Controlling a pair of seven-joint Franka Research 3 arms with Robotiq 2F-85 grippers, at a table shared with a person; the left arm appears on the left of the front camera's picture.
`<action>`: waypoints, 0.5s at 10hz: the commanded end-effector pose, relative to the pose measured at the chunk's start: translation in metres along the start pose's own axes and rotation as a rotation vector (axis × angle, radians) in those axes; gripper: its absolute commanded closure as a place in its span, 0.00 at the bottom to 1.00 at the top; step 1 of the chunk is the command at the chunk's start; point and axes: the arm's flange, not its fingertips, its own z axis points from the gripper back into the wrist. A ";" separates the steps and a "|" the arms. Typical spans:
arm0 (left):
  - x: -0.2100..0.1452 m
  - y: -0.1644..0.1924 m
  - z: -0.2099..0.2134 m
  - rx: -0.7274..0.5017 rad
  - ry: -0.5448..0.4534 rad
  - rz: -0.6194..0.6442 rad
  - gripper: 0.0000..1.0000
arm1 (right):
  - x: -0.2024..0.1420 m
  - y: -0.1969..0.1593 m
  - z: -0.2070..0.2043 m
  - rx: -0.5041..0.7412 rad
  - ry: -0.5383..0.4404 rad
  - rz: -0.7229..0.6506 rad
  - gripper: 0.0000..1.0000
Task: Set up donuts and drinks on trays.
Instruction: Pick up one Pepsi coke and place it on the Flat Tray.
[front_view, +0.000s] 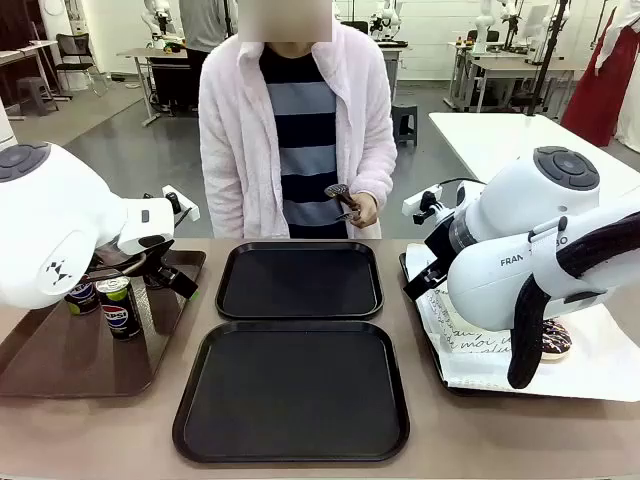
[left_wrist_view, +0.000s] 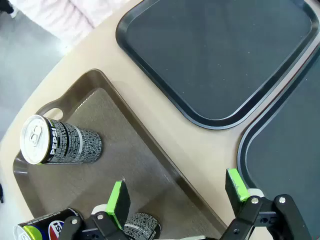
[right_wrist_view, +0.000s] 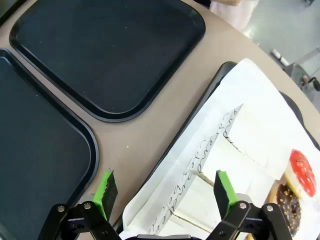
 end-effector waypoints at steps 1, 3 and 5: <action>0.000 0.000 0.000 0.000 0.000 0.000 0.00 | 0.000 0.000 0.000 0.000 0.000 0.000 0.00; 0.000 0.000 0.000 0.000 0.000 0.000 0.00 | 0.000 0.000 0.000 0.000 0.000 0.000 0.00; 0.000 0.000 0.000 0.000 0.000 0.000 0.00 | 0.000 0.000 0.000 0.000 0.000 0.000 0.00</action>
